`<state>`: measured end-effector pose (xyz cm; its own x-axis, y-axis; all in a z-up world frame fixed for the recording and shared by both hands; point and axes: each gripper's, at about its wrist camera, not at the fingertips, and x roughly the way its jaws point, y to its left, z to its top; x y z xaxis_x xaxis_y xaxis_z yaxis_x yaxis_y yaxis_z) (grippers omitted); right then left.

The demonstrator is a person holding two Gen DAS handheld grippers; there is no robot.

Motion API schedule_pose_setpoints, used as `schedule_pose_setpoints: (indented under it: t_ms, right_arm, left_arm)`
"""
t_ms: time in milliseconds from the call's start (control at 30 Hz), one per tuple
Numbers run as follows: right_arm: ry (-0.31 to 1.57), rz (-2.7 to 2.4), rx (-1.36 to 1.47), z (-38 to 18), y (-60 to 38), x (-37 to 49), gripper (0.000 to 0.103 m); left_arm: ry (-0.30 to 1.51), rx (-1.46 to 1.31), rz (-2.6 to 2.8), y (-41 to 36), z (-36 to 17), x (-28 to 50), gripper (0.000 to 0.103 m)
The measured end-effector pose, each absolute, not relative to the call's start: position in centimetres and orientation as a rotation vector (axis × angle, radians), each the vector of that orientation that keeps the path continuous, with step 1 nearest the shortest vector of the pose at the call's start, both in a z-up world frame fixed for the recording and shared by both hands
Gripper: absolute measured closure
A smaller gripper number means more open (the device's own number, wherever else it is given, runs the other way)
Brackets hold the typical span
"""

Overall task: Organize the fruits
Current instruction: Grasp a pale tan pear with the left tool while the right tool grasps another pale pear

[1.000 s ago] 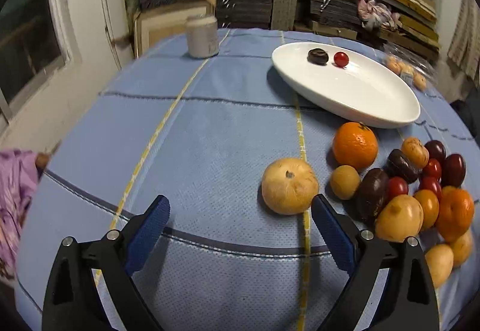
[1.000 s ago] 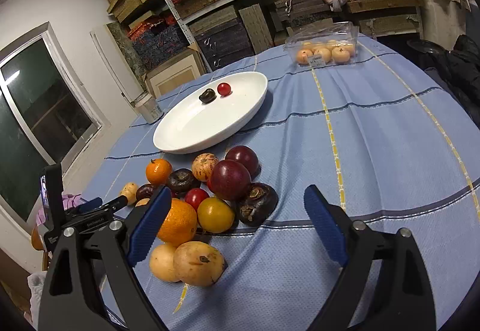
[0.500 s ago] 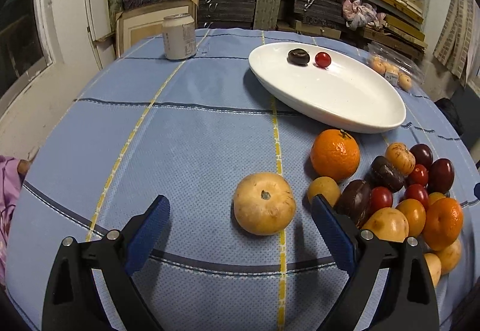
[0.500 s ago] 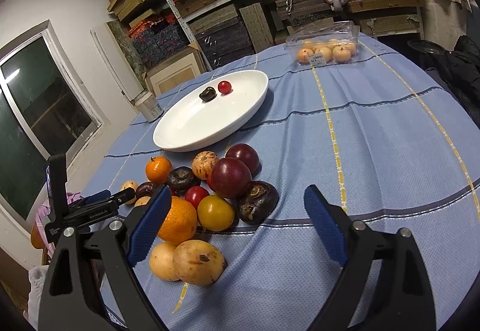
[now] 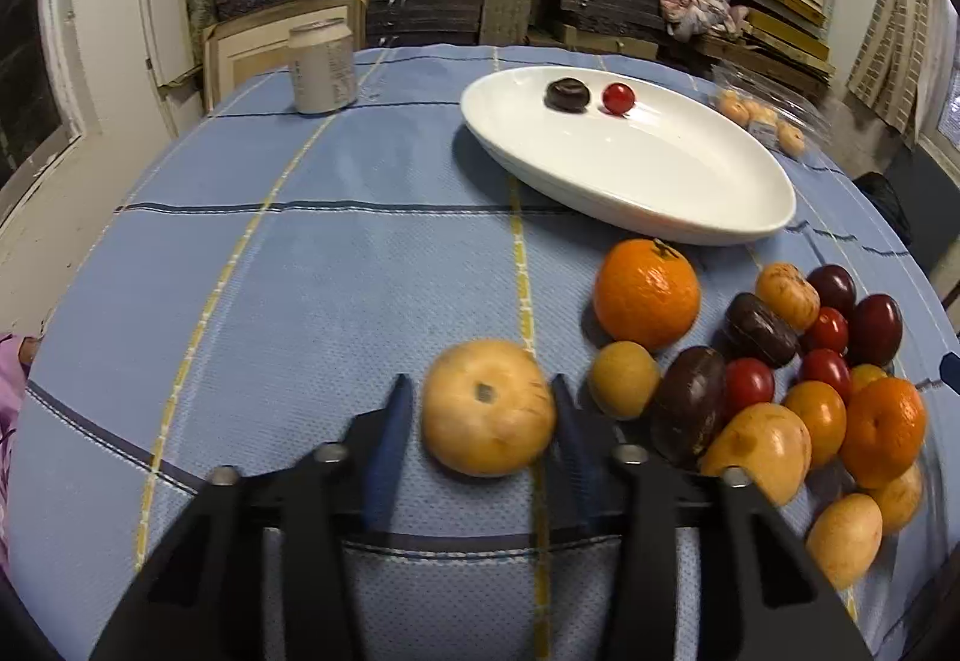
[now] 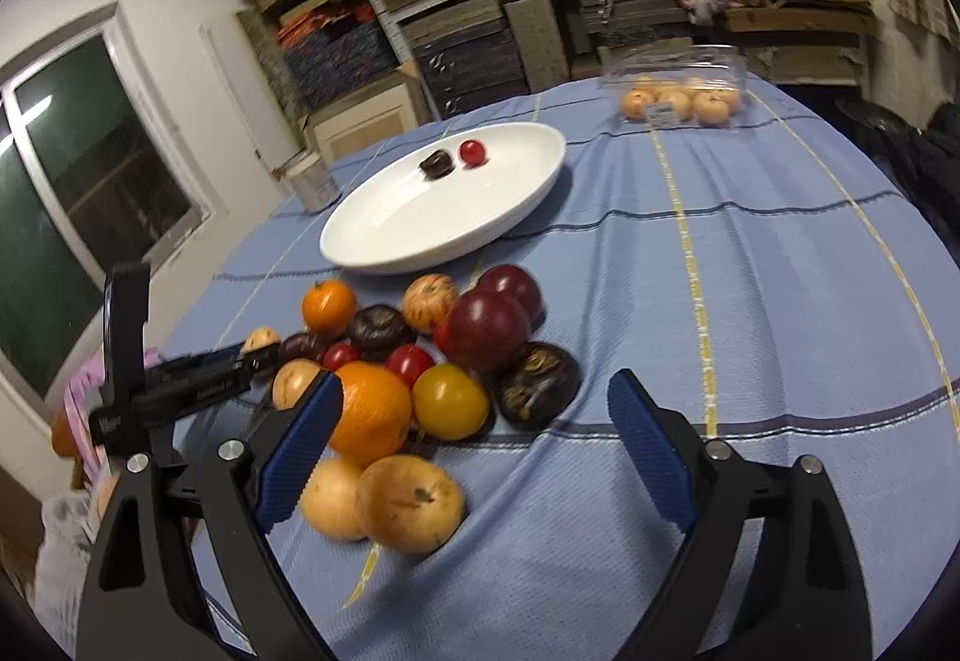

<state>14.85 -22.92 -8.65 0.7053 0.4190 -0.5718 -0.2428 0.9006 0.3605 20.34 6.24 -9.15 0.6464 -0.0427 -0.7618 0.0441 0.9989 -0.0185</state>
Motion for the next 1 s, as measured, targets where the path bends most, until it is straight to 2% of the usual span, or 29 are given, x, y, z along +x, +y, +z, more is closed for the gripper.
schedule_pose_setpoints:
  t_ms: [167, 267, 333, 367, 667, 733, 1000]
  right_arm:
    - [0.694, 0.395, 0.158, -8.8, -21.2, 13.9, 0.019]
    - [0.71, 0.415, 0.126, -9.2, -20.6, 13.7, 0.031]
    - [0.737, 0.421, 0.101, -9.7, -20.1, 13.7, 0.044]
    - [0.752, 0.422, 0.083, -10.0, -19.8, 13.7, 0.046]
    - [0.761, 0.462, 0.037, -10.6, -19.0, 13.2, 0.048]
    - [0.778, 0.473, 0.033, -10.9, -18.8, 13.3, 0.054]
    - [0.868, 0.54, 0.165, -12.2, -19.6, 14.3, 0.055]
  left_arm:
    - [0.868, -0.03, -0.056, 6.8, -9.1, 20.2, 0.061]
    - [0.865, -0.048, -0.042, 7.3, -9.0, 20.1, 0.061]
    - [0.866, -0.058, -0.033, 7.7, -8.9, 20.0, 0.061]
    - [0.868, -0.065, -0.029, 7.9, -8.9, 20.1, 0.061]
    - [0.87, -0.045, -0.029, 7.6, -9.1, 20.0, 0.061]
    - [0.87, -0.042, -0.029, 7.5, -9.1, 20.0, 0.061]
    - [0.869, -0.037, -0.029, 7.3, -9.1, 19.9, 0.061]
